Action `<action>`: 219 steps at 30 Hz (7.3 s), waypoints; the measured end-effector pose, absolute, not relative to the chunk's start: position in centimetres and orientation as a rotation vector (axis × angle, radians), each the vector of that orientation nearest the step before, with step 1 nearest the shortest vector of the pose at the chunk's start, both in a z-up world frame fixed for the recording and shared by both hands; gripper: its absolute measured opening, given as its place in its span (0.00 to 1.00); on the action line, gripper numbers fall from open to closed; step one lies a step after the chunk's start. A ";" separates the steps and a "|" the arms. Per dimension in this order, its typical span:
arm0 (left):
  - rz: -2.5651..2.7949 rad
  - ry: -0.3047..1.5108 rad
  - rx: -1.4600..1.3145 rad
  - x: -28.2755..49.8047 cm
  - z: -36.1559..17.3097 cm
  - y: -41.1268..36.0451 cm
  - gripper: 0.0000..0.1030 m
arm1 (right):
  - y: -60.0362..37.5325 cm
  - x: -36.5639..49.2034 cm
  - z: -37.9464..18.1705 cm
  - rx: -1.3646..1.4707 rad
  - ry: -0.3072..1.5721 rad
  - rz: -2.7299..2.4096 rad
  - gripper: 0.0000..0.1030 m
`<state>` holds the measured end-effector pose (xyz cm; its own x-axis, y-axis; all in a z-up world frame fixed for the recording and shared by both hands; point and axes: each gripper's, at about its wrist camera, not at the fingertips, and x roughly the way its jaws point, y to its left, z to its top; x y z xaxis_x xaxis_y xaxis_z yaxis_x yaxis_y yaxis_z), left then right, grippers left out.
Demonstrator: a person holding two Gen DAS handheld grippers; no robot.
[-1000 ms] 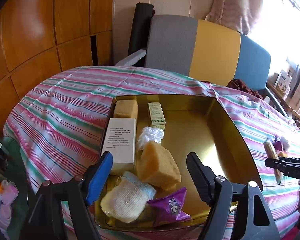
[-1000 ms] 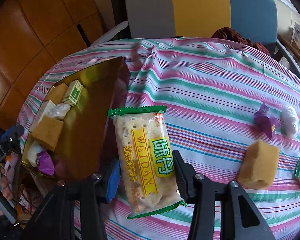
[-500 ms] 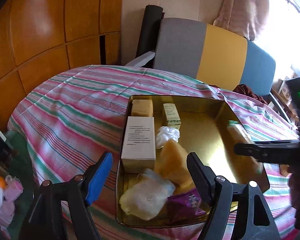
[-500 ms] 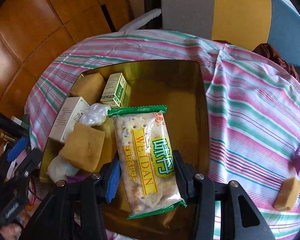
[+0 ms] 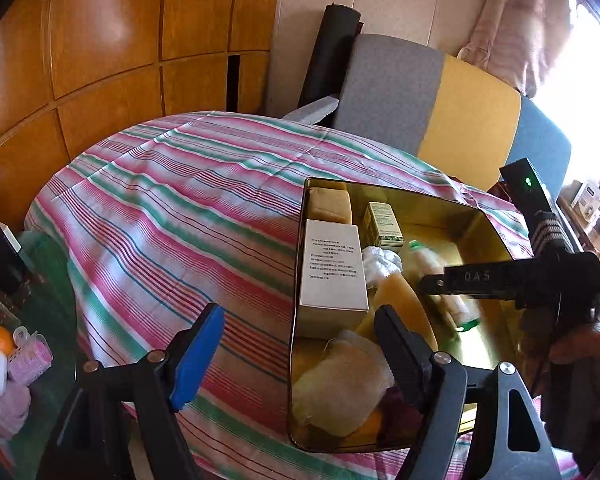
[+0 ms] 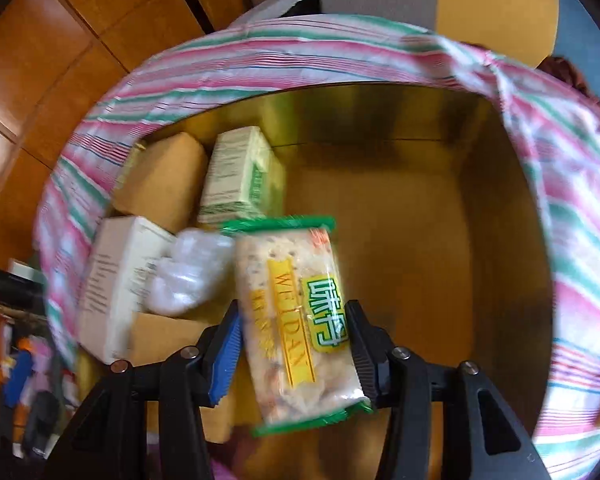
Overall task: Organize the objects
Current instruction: 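Carry the WEIDAN cracker packet into the gold tray and open the right gripper, then move both tools from the gold tray back to the remaining table items, then grasp the second yellow sponge with the left gripper while the right grasps the purple packet, then carry the yellow sponge into the gold tray and open the left gripper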
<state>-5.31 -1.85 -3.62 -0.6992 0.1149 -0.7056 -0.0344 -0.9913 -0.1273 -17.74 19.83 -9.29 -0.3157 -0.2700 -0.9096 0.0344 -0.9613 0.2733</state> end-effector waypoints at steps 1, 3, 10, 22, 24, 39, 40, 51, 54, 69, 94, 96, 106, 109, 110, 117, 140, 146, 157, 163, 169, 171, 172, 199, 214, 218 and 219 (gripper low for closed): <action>2.820 -0.159 -1.179 -5.3 -3.6 -1.9 0.78 | 19.9 -17.5 -9.2 1.695 -0.318 -2.389 0.49; 2.820 -0.154 -1.174 -5.2 -3.5 -1.7 0.78 | 20.1 -16.8 -8.6 1.666 -0.327 -2.400 0.49; 2.813 -0.112 -1.139 -4.9 -2.9 -0.7 0.78 | 22.2 -12.4 -5.2 1.525 -0.268 -2.518 0.49; 2.791 -0.031 -1.073 -3.6 -1.5 1.3 0.78 | 23.1 -5.8 -2.6 1.342 0.026 -2.702 0.52; 2.783 -0.019 -1.068 -3.4 -1.4 1.8 0.78 | 23.5 -5.2 -2.5 1.328 0.034 -2.712 0.54; 2.708 0.100 -1.024 -2.4 -0.7 5.8 0.78 | 35.2 -0.5 -2.0 1.414 -0.046 -2.929 0.54; 2.701 0.111 -1.021 -2.4 -0.7 6.2 0.78 | 36.3 -0.3 -1.9 1.424 -0.056 -2.948 0.54; 2.587 0.220 -0.942 -2.2 0.2 11.6 0.78 | 53.1 4.9 -1.8 1.558 -0.508 -3.347 0.54; 2.543 0.249 -0.913 -2.1 0.6 13.7 0.78 | 57.2 7.5 -2.5 1.574 -0.817 -3.466 0.55; 2.235 0.361 -0.933 -1.6 -0.1 27.6 0.79 | 62.6 12.4 -5.1 1.386 -1.699 -3.238 0.55; 1.924 0.463 -1.157 -2.5 -9.3 47.0 0.61 | 64.4 13.1 -6.5 1.274 -1.948 -3.052 0.62; 1.879 0.391 -1.172 -2.7 -9.8 46.0 0.55 | 64.3 12.7 -6.7 1.306 -1.921 -3.043 0.62; 1.991 0.329 -1.100 -2.4 -9.5 37.5 0.53 | 62.8 9.9 -7.3 1.485 -1.701 -2.982 0.62; 1.998 0.305 -1.090 -2.6 -9.8 36.7 0.52 | 62.2 9.2 -7.2 1.529 -1.619 -2.986 0.62; 1.997 0.303 -1.087 -2.6 -9.9 36.7 0.51 | 62.0 8.9 -7.2 1.546 -1.587 -2.988 0.62; 1.997 0.311 -1.045 -2.4 -10.3 37.0 0.51 | 58.7 5.1 -6.3 1.617 -1.199 -2.923 0.62; 1.978 0.222 -1.063 -2.9 -10.7 36.6 0.55 | 55.4 -12.2 -11.0 1.903 -0.063 -2.619 0.38; 1.976 0.210 -1.056 -3.0 -10.7 36.4 0.55 | 55.6 -7.1 -11.2 1.937 -0.359 -2.634 0.37; 1.967 0.243 -1.069 -2.9 -10.5 36.7 0.52 | 54.3 -0.8 -11.2 1.880 -0.587 -2.685 0.39; 1.992 0.221 -1.099 -2.1 -8.5 35.3 0.51 | 53.7 -0.8 -11.2 1.865 -0.541 -2.703 0.39; 2.031 0.198 -1.011 -0.4 -4.9 32.6 0.51 | 53.4 -0.8 -11.3 1.866 -0.490 -2.709 0.39; 2.046 0.185 -0.994 -0.1 -4.1 31.6 0.51 | 53.3 -0.8 -11.3 1.864 -0.472 -2.712 0.40; 2.058 0.175 -0.991 -0.2 -3.7 30.8 0.51 | 53.2 -0.9 -11.3 1.863 -0.460 -2.715 0.40; 2.455 -0.198 -1.444 -23.0 -6.6 13.7 0.56 | 51.7 -1.7 -11.3 1.877 -0.311 -2.745 0.39; 2.519 -0.153 -1.397 -22.4 -5.7 12.5 0.70 | 51.4 -1.7 -11.3 1.875 -0.296 -2.753 0.40; 2.574 -0.071 -1.274 -19.0 -3.6 12.0 0.70 | 51.2 -1.8 -11.3 1.877 -0.267 -2.764 0.39; 2.586 -0.045 -1.243 -18.0 -3.1 11.9 0.70 | 51.1 -1.6 -11.2 1.877 -0.260 -2.768 0.39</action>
<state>-18.04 11.88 -3.13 -0.5948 0.2551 -0.7624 -0.2286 -0.9628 -0.1438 -1.60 51.10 -11.20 -0.3583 0.0883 -0.9294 -0.2601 -0.9655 0.0085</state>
